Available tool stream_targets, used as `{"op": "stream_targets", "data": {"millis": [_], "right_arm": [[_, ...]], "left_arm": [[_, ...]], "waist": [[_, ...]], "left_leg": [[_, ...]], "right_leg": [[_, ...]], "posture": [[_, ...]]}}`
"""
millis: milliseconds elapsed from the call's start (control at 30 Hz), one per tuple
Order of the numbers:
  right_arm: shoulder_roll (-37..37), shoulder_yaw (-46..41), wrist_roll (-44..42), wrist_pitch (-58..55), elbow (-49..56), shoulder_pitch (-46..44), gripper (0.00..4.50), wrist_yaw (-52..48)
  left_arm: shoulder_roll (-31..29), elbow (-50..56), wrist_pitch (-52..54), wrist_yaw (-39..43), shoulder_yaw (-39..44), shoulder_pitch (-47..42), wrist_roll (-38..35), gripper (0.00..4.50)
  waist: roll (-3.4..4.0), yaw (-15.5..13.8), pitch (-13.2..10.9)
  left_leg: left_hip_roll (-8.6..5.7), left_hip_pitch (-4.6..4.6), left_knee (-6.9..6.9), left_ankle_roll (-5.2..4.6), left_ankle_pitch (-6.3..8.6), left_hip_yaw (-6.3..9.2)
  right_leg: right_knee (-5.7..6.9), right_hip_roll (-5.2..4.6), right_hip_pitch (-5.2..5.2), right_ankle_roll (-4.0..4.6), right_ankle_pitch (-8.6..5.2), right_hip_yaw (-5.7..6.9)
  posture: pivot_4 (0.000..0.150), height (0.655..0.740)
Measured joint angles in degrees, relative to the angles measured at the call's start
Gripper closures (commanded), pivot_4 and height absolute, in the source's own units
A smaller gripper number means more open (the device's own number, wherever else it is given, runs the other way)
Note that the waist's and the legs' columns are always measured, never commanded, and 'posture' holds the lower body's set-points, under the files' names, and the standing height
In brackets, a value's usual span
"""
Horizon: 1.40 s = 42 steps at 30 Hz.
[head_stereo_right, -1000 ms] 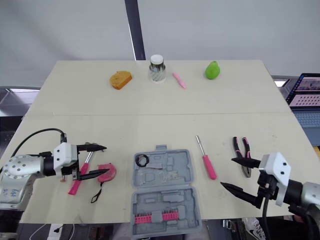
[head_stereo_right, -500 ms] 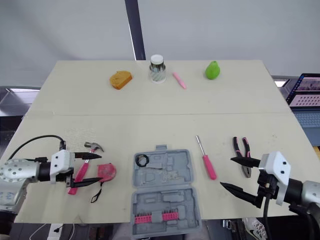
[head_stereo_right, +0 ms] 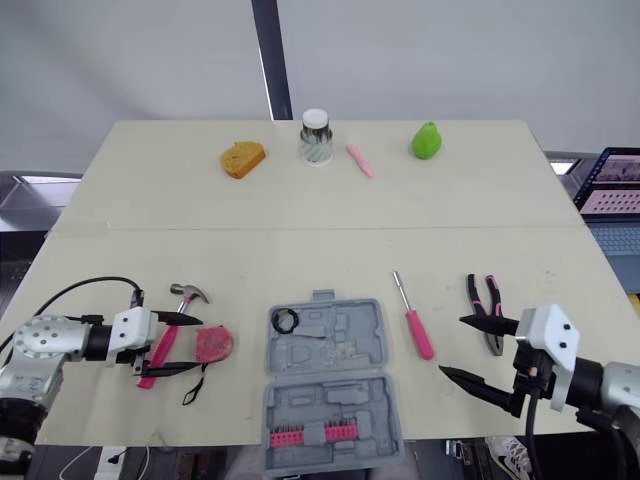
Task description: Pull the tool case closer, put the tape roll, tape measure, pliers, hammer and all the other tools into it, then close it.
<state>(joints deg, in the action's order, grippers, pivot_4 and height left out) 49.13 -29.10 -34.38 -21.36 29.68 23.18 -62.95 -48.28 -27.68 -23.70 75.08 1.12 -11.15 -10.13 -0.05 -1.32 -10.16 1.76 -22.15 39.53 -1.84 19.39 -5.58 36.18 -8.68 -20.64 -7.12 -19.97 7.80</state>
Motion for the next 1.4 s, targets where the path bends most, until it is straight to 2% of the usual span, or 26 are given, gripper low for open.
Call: {"op": "stream_targets", "data": {"millis": [233,700,1400], "right_arm": [[0.0,-0.3,0.0,0.0,0.1,1.1,0.0,0.0],[-0.1,-0.8,-0.2,-0.6,1.9,1.5,0.0,0.1],[-0.1,-1.1,-2.2,-1.7,3.8,2.0,0.0,0.1]], "left_arm": [[0.8,-0.8,-0.2,-0.2,-1.0,-1.6,0.7,0.48],[3.7,-13.1,-6.6,-0.2,-3.3,-6.9,3.7,0.48],[7.1,-21.9,-12.8,1.3,-3.5,-12.0,4.1,0.48]], "waist": [[0.0,0.0,0.0],[-0.01,-0.1,0.0],[0.05,-0.4,0.0]], "left_leg": [[-0.01,0.0,0.01,-0.01,-0.01,0.0],[-0.04,0.01,0.07,-0.03,-0.01,-0.01],[-0.16,0.02,0.11,-0.1,-0.05,0.07]], "right_leg": [[0.11,0.0,-0.02,0.0,0.0,-0.01],[0.25,-0.02,-0.05,0.0,0.0,-0.03],[0.31,-0.12,0.01,-0.04,0.02,0.0]], "posture": [[0.15,0.695],[0.15,0.695],[0.15,0.695]]}}
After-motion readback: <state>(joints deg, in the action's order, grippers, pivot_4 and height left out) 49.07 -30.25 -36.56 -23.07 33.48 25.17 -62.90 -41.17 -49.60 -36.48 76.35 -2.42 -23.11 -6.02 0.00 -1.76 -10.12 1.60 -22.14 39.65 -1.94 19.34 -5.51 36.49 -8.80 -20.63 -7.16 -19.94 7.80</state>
